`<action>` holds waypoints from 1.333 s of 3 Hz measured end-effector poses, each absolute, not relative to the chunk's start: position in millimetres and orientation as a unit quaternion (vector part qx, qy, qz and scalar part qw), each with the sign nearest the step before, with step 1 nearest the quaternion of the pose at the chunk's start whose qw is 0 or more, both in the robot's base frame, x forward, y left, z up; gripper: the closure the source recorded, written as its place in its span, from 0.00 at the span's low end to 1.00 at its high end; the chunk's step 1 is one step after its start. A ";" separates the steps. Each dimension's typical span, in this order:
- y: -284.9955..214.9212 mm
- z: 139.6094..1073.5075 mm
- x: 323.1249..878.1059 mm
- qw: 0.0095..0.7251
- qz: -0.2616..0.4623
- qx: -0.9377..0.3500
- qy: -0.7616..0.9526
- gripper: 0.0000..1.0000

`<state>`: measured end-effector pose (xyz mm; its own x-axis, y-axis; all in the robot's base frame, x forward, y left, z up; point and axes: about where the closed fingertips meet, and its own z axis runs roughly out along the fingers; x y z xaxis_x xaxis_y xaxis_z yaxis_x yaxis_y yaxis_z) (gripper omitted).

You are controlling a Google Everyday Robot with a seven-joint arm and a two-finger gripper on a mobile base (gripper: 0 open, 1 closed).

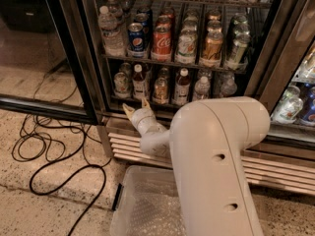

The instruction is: Pick blue plastic bottle from bottom shelf of fridge

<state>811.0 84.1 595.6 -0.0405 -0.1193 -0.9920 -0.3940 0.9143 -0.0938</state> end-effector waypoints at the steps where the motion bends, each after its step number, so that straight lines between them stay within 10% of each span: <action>1: 76.6 598.8 813.8 0.673 0.090 -0.176 0.713 0.36; 4: 50.5 599.4 854.2 0.675 0.058 -0.151 0.720 0.27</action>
Offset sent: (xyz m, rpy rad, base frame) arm 0.0291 -0.0498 0.0076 -0.0510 -0.0260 -0.1515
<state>854.2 50.5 599.4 -0.0438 -0.1393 -0.9893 -0.2946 0.9480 -0.1205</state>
